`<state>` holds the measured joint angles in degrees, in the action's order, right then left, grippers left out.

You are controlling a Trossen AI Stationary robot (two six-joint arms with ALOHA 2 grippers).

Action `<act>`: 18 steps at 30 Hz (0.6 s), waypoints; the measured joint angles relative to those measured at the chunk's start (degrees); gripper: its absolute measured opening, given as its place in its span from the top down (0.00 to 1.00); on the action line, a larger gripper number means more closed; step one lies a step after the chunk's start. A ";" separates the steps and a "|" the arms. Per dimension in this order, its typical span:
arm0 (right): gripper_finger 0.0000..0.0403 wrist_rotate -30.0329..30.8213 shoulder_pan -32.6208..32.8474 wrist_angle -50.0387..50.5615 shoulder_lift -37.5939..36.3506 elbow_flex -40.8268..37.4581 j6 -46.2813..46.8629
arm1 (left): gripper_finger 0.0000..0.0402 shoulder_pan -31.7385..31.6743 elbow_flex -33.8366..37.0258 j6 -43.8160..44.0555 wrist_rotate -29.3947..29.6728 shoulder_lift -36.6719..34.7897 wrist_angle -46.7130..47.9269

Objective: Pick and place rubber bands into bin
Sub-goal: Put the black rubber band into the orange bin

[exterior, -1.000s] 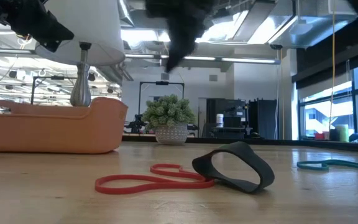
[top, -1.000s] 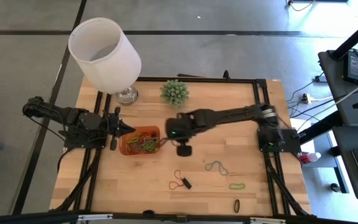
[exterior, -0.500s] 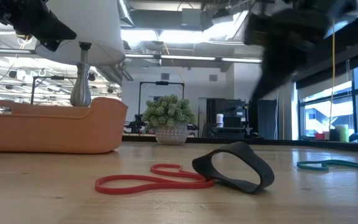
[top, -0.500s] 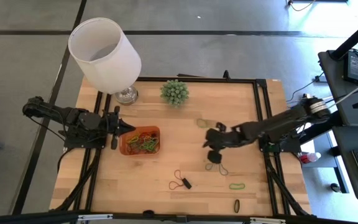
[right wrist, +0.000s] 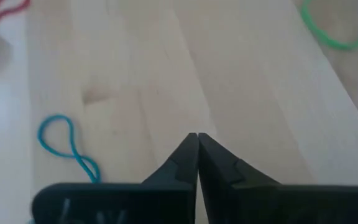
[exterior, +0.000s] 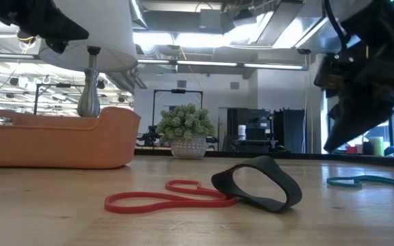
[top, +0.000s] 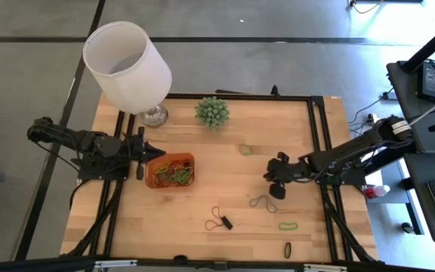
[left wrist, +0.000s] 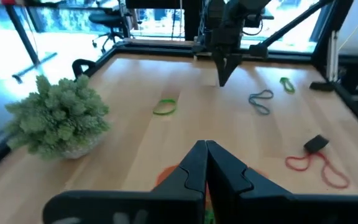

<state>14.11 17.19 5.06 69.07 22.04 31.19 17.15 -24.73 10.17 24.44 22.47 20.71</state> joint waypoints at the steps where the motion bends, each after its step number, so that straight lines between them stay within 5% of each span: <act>1: 0.97 0.01 0.00 0.13 -0.30 -0.39 -0.20 | 0.99 0.00 0.00 -1.38 -0.05 0.42 -0.25; 8: 0.98 -0.01 0.00 -0.87 -1.05 -0.74 -4.40 | 0.99 0.00 -2.85 -5.26 -1.04 17.33 -7.63; 18: 0.97 -0.03 0.00 -0.54 -1.04 -0.74 -4.66 | 0.99 0.00 -25.13 -13.24 -7.87 51.83 -6.62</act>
<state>14.08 17.19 4.51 68.03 21.30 26.52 17.15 -49.86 -3.07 16.57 74.30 14.09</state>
